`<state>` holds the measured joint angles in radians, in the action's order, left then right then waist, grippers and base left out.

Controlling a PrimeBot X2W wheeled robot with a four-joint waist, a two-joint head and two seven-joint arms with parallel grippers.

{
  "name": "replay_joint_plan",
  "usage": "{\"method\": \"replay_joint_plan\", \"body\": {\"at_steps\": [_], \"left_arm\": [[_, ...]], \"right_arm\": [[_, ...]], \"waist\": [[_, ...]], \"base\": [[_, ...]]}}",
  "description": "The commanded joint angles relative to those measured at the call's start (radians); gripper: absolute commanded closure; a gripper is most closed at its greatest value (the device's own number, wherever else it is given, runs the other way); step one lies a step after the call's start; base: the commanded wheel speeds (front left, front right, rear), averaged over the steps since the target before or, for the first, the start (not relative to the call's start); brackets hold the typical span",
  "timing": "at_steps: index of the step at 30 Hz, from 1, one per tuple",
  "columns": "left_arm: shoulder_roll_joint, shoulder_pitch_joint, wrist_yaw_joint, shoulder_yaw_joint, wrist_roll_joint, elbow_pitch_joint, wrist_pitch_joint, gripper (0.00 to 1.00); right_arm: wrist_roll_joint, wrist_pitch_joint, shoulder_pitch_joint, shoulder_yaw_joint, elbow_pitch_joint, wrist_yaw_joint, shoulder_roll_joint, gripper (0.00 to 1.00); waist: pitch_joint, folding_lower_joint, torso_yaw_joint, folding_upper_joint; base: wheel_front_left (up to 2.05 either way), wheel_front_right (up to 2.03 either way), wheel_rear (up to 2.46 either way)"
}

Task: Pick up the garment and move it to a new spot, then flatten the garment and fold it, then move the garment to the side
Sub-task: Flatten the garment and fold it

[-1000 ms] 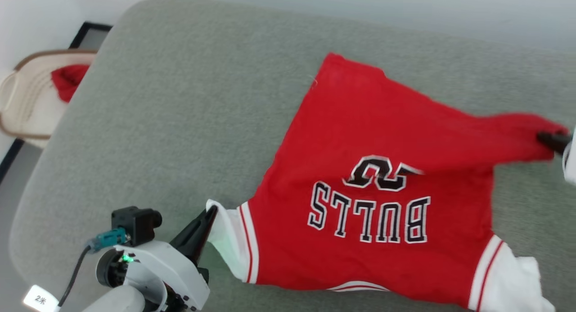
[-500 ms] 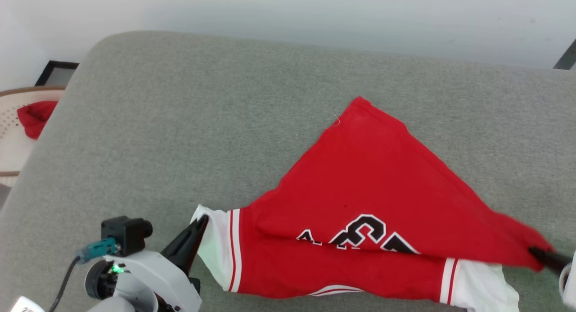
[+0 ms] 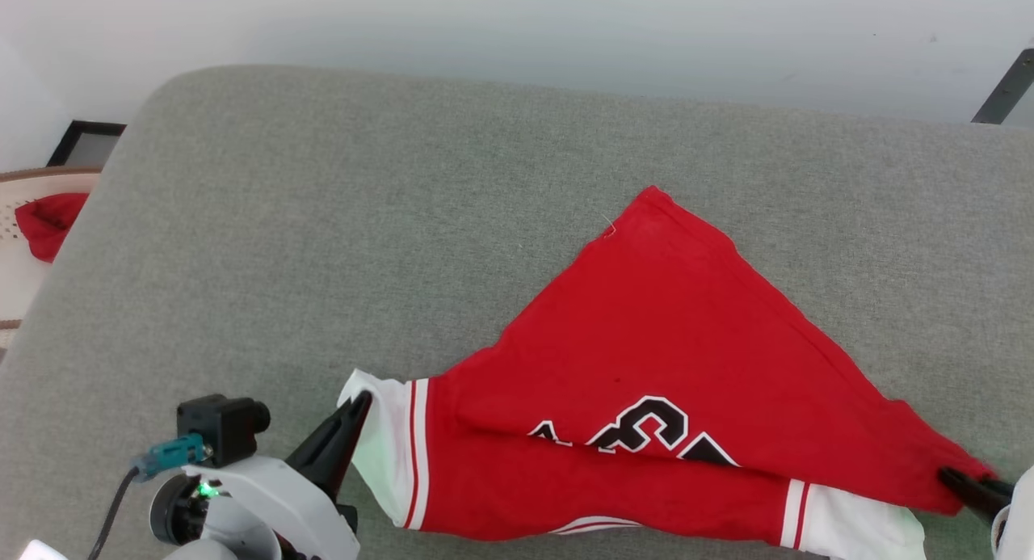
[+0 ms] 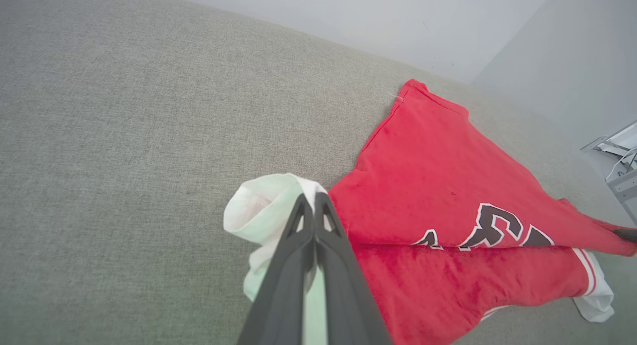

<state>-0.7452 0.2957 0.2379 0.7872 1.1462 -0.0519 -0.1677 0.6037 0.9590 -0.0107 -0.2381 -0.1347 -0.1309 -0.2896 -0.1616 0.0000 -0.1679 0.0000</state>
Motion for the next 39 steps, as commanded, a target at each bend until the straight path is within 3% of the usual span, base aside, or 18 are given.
{"method": "replay_joint_plan", "body": {"at_steps": [1, 9, 13, 18, 26, 39], "left_arm": [[-0.001, -0.006, 0.004, -0.001, 0.005, -0.003, -0.001, 1.00], [0.000, -0.012, 0.008, -0.003, 0.005, -0.011, -0.008, 1.00], [0.009, -0.002, 0.005, 0.003, -0.001, -0.014, -0.005, 1.00], [0.031, 0.019, -0.005, 0.013, -0.011, -0.008, -0.002, 1.00], [0.088, 0.083, -0.046, 0.042, -0.030, 0.032, 0.015, 1.00], [0.196, 0.171, -0.124, 0.089, -0.055, 0.134, 0.018, 1.00]], "right_arm": [[-0.013, -0.010, 0.004, 0.011, -0.012, 0.000, -0.016, 0.00], [-0.020, -0.035, -0.007, 0.027, -0.130, 0.000, -0.050, 0.00], [-0.013, -0.058, 0.046, 0.057, -0.201, 0.000, -0.071, 0.00], [-0.022, -0.116, 0.173, 0.139, -0.183, 0.000, -0.111, 0.00], [-0.011, -0.194, 0.452, 0.323, 0.056, 0.000, -0.180, 0.00], [0.058, -0.190, 0.811, 0.650, 0.552, 0.000, -0.243, 0.00]], "waist": [[0.001, 0.0000, -0.001, 0.0000], [0.001, 0.0000, -0.010, 0.0000], [-0.005, 0.0000, -0.025, 0.0000], [-0.019, 0.0000, -0.058, 0.0000], [-0.048, 0.0000, -0.137, 0.0000], [-0.112, 0.0000, -0.261, 0.0000]], "base": [[0.00, 0.00, 0.00], [0.00, 0.00, 0.00], [0.00, 0.00, 0.00], [0.00, 0.00, 0.00], [0.00, 0.00, 0.00], [0.00, 0.00, 0.00]]}}
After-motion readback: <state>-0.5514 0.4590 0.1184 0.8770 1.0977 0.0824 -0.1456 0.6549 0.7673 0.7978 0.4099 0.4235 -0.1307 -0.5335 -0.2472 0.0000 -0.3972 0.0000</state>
